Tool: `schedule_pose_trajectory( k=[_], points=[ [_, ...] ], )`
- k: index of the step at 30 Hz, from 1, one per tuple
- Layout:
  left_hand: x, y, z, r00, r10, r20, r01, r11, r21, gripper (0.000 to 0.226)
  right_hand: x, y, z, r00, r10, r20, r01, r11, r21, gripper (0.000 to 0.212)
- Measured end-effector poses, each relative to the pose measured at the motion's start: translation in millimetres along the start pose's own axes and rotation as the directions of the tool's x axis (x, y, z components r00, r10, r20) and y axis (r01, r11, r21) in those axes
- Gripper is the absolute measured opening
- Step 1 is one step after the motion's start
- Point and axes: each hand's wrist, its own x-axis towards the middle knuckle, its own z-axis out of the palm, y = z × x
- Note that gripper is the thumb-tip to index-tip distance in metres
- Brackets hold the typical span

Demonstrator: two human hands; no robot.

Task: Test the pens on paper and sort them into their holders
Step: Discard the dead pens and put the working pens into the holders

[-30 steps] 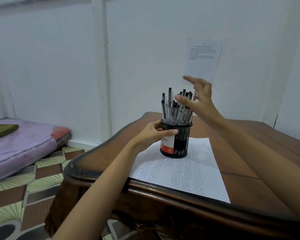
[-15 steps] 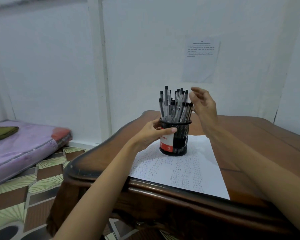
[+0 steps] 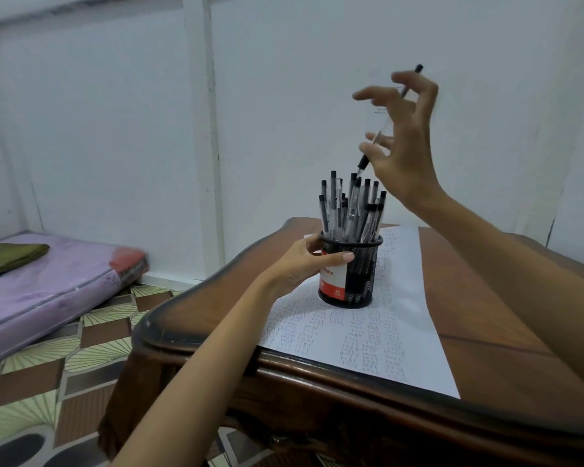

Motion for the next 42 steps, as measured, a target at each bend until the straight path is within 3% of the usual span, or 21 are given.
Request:
schedule_pose_trajectory(
  k=[5, 11, 17, 22, 24, 27, 30, 33, 35, 37, 40, 42],
  points=[
    [0.0, -0.7, 0.7, 1.0, 0.011, -0.002, -0.011, 1.0, 0.011, 0.048, 7.2, -10.9, -0.3, 0.965, -0.229, 0.132, 0.247, 0.958, -0.144, 0.041],
    [1.6, -0.8, -0.7, 1.0, -0.004, -0.001, 0.004, 1.0, 0.028, 0.059, 7.1, -26.9, -5.8, 0.963, -0.257, 0.083, 0.264, 0.961, -0.081, 0.039],
    [0.4, -0.3, 1.3, 1.0, 0.016, 0.0, -0.016, 1.0, 0.023, 0.057, -40.7, -8.1, 5.1, 0.835, -0.27, 0.48, 0.367, 0.923, -0.119, 0.039],
    [1.0, 1.0, 0.7, 1.0, 0.003, 0.004, -0.003, 0.999, 0.035, 0.055, -46.4, 1.8, 4.6, 0.723, -0.262, 0.639, 0.476, 0.86, -0.186, 0.027],
    [1.5, 0.8, 0.3, 1.0, -0.005, 0.003, 0.004, 0.999, 0.034, 0.052, -46.2, 4.3, 4.8, 0.725, -0.255, 0.64, 0.49, 0.843, -0.22, 0.025],
    [2.0, 0.1, -0.4, 1.0, -0.002, 0.004, 0.001, 1.0, 0.016, 0.055, -42.7, 8.3, 3.0, 0.784, -0.247, 0.57, 0.472, 0.833, -0.288, 0.027],
    [2.1, -0.7, -0.6, 1.0, -0.005, 0.012, 0.005, 1.0, 0.004, 0.045, -38.5, 8.6, 0.6, 0.864, -0.204, 0.46, 0.388, 0.852, -0.351, 0.041],
    [2.4, -1.3, -1.7, 1.0, -0.011, 0.005, 0.011, 1.0, 0.004, 0.049, -36.9, 4.8, 1.8, 0.969, 0.01, 0.247, 0.065, 0.953, -0.296, 0.047],
    [2.5, -1.6, -1.6, 1.0, -0.008, 0.009, 0.008, 1.0, 0.015, 0.057, -37.8, 6.9, 3.1, 0.944, 0.244, 0.22, -0.193, 0.954, -0.227, 0.053],
    [3.2, -2.5, -1.9, 1.0, -0.001, 0.008, 0.001, 1.0, 0.026, 0.065, -36.0, 8.3, 5.0, 0.869, 0.396, 0.298, -0.338, 0.913, -0.226, 0.058],
    [3.9, -3.3, -1.9, 1.0, 0.004, -0.004, -0.004, 0.999, 0.04, 0.068, -24.5, 8.9, 12.7, 0.796, 0.509, 0.327, -0.508, 0.856, -0.096, 0.054],
    [3.6, -3.8, -1.7, 1.0, 0.007, -0.014, -0.006, 0.999, 0.05, 0.068, -18.5, 8.9, 19.4, 0.793, 0.531, 0.298, -0.548, 0.836, -0.032, 0.041]
  ],
)
